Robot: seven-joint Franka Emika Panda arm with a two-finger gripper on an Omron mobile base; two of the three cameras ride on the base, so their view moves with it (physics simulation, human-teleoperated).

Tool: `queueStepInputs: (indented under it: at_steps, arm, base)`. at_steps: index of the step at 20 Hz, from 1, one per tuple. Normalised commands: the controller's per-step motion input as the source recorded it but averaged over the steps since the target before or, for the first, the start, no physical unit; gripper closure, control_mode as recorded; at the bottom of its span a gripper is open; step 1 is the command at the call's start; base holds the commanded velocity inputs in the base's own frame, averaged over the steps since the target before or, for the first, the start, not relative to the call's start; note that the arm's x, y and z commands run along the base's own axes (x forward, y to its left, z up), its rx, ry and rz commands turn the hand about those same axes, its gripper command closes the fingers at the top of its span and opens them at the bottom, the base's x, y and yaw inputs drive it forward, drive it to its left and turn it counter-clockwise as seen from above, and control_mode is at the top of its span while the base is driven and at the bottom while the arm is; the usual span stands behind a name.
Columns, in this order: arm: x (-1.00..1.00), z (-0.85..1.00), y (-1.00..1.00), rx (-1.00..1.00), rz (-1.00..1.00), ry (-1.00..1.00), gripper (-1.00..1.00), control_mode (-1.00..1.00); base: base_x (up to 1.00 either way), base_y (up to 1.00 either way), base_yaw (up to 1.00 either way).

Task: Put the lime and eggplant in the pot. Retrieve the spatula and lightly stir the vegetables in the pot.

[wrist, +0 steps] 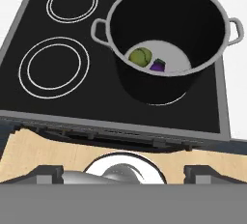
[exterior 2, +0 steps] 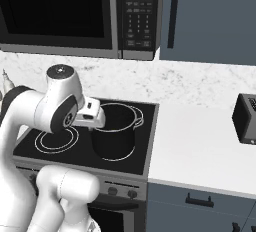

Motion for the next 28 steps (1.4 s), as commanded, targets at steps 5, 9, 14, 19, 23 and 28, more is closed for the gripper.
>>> queueStepInputs:
  at_steps: [5,9,14,19,23,28]
  arm:
    - [0.0,0.01,0.24,-0.04,0.0,0.0,-1.0,-1.0]
    - [-0.04,0.1,0.27,-0.05,0.0,0.02,-1.0,-1.0]
    - [0.0,0.0,0.0,-0.01,0.0,0.0,-1.0,-1.0]
    - [0.0,0.0,0.0,0.0,0.0,0.0,-1.0,-1.0]
    - [-0.02,0.0,0.0,0.0,0.0,0.0,-1.0,1.0]
    - [0.0,0.0,0.0,0.0,0.0,0.0,-1.0,1.0]
  base:
    - [0.0,0.0,0.0]
    - [0.0,0.0,0.0]
    - [0.0,0.0,0.0]
    - [0.0,0.0,0.0]
    - [-0.07,0.02,0.0]
    - [-0.43,0.8,0.0]
